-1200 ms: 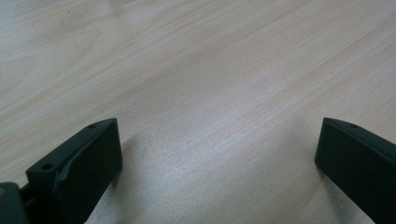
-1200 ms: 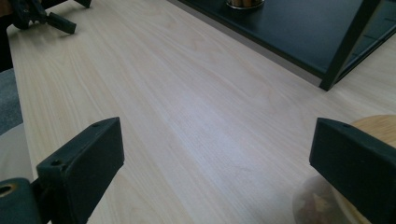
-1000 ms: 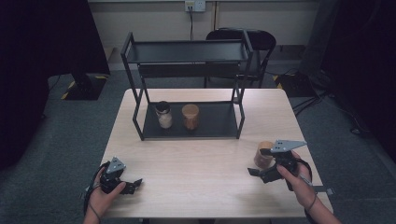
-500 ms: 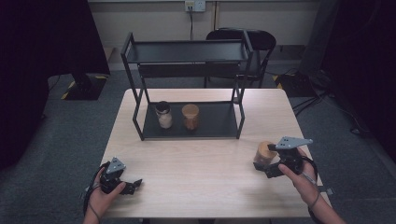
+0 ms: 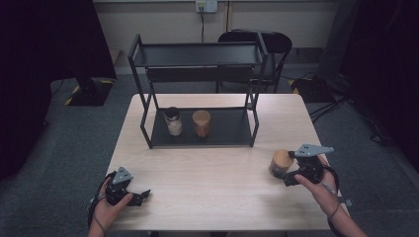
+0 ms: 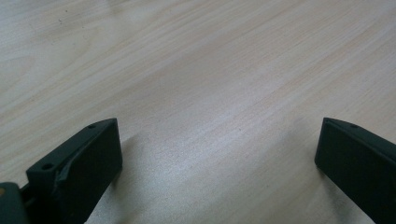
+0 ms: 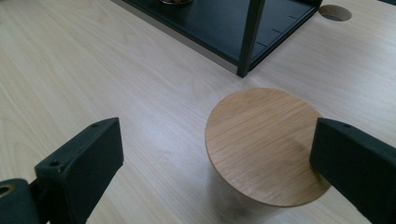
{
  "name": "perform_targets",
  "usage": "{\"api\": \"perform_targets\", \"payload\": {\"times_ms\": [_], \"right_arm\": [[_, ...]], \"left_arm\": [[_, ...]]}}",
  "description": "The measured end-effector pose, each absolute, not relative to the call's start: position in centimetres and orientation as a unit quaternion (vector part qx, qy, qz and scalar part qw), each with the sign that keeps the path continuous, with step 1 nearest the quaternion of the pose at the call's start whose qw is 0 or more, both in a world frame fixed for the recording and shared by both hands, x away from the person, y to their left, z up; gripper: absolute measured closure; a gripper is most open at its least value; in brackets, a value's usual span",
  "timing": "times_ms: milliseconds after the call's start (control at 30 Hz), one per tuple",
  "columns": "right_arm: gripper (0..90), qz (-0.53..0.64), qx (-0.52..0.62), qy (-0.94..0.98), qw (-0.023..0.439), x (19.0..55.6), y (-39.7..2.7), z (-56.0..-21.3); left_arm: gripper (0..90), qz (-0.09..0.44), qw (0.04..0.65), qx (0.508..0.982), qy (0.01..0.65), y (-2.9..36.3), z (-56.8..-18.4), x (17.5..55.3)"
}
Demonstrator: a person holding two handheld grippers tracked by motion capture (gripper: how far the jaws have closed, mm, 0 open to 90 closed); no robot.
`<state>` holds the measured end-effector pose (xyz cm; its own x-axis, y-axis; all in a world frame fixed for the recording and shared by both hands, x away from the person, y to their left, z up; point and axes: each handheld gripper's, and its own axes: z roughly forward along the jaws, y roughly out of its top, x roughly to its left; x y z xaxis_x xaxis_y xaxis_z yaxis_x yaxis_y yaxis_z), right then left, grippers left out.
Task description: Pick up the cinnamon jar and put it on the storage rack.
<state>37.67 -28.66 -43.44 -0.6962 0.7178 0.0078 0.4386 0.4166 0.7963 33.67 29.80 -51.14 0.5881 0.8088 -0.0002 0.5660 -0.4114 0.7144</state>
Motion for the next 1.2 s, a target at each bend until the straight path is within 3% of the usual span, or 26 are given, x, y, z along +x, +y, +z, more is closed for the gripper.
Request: {"api": "perform_targets", "payload": {"times_ms": [567,1200], "right_arm": [[1.7,0.402,0.366,0.816,0.197,38.3,-29.8,-43.7],[1.7,0.396,0.371,0.817,0.197,38.7,-30.1,-44.6]], "left_arm": [[0.2,0.175,0.346,0.822,0.418,29.8,-51.1,33.6],[0.2,0.175,0.346,0.822,0.418,29.8,-51.1,33.6]]}}
